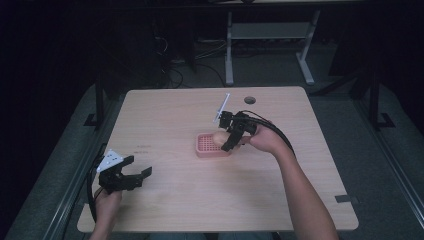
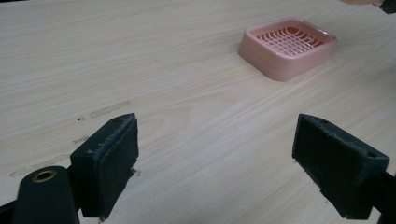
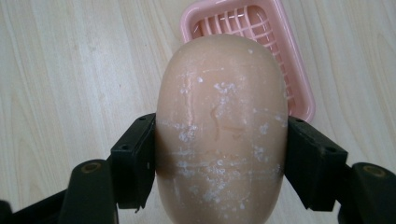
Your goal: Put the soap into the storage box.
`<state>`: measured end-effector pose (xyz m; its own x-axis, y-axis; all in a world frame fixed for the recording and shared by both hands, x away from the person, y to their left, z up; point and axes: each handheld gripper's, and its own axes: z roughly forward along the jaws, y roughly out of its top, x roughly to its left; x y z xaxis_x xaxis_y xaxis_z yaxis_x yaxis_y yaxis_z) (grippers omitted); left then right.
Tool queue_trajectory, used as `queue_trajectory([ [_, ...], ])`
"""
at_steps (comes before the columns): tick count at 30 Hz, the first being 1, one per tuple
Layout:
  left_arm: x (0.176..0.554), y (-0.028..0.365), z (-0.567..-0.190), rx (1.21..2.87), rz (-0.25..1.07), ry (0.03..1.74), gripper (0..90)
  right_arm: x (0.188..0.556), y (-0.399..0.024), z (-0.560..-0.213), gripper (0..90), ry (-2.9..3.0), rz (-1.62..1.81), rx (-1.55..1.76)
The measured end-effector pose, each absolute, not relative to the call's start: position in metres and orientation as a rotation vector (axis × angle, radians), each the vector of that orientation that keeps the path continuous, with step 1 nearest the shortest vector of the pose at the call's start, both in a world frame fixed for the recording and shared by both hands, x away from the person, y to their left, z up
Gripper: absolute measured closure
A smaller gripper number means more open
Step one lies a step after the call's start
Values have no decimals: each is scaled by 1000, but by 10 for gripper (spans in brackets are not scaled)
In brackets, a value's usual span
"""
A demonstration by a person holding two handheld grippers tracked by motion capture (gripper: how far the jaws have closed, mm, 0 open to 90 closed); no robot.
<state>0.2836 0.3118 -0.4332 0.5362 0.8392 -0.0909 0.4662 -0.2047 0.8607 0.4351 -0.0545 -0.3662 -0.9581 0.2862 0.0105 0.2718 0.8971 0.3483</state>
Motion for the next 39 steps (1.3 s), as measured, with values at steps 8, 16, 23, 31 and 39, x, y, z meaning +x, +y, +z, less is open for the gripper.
queue_trajectory([
  [8, 284, 312, -433, 1847, 505, 1073, 143, 439, -49, -367, 318, 3027, 566, 438],
  [16, 284, 312, -433, 1844, 505, 1074, 142, 445, -46, -364, 318, 3024, 556, 437],
  [23, 284, 312, -433, 1841, 505, 1074, 142, 449, -40, -360, 318, 3025, 581, 431],
  [31, 284, 312, -433, 1840, 506, 1077, 143, 458, -26, -364, 318, 3035, 550, 418],
  [39, 285, 312, -433, 1840, 504, 1074, 143, 466, -18, -376, 318, 3059, 523, 424],
])
